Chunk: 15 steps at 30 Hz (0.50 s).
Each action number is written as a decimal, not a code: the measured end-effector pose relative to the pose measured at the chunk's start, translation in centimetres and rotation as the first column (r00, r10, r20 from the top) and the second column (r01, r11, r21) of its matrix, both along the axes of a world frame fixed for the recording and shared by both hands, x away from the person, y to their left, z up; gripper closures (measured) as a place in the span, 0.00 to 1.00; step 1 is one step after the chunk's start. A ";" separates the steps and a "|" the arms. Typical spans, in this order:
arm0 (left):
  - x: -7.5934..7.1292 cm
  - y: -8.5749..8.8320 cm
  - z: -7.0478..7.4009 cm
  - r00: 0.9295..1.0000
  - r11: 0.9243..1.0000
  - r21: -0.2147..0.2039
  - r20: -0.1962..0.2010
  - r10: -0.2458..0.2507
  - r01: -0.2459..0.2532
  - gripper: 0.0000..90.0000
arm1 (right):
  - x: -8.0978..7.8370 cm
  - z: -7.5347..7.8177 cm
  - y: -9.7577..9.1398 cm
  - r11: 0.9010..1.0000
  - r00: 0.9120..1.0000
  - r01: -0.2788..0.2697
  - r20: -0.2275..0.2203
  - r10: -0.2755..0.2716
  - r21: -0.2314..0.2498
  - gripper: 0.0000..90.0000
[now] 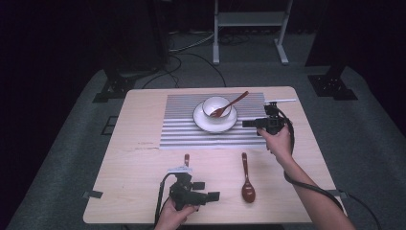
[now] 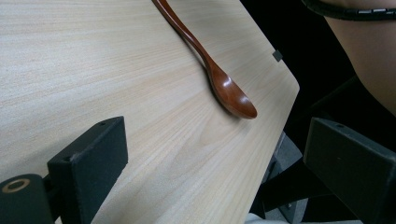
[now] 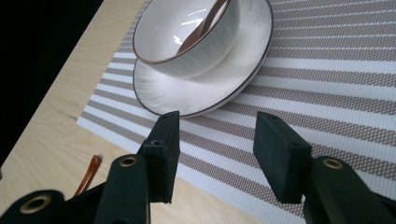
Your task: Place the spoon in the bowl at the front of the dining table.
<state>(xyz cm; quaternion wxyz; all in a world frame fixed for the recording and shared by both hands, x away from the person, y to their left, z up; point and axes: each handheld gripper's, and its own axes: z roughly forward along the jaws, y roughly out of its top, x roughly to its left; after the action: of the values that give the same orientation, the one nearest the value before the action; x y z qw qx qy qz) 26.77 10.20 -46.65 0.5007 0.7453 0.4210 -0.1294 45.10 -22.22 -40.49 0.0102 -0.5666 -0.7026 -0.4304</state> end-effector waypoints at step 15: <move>0.0 -0.2 -0.1 1.000 1.000 0.003 -0.003 -0.002 0.002 0.06 | -1.6 -0.8 -0.6 1.000 1.000 -0.020 -0.005 0.020 0.010 0.55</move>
<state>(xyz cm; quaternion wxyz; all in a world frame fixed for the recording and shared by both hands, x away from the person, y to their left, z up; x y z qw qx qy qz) 26.73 10.04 -46.73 0.4989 0.7461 0.4212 -0.1301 43.53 -22.80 -41.27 0.0190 -0.5608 -0.7061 -0.4320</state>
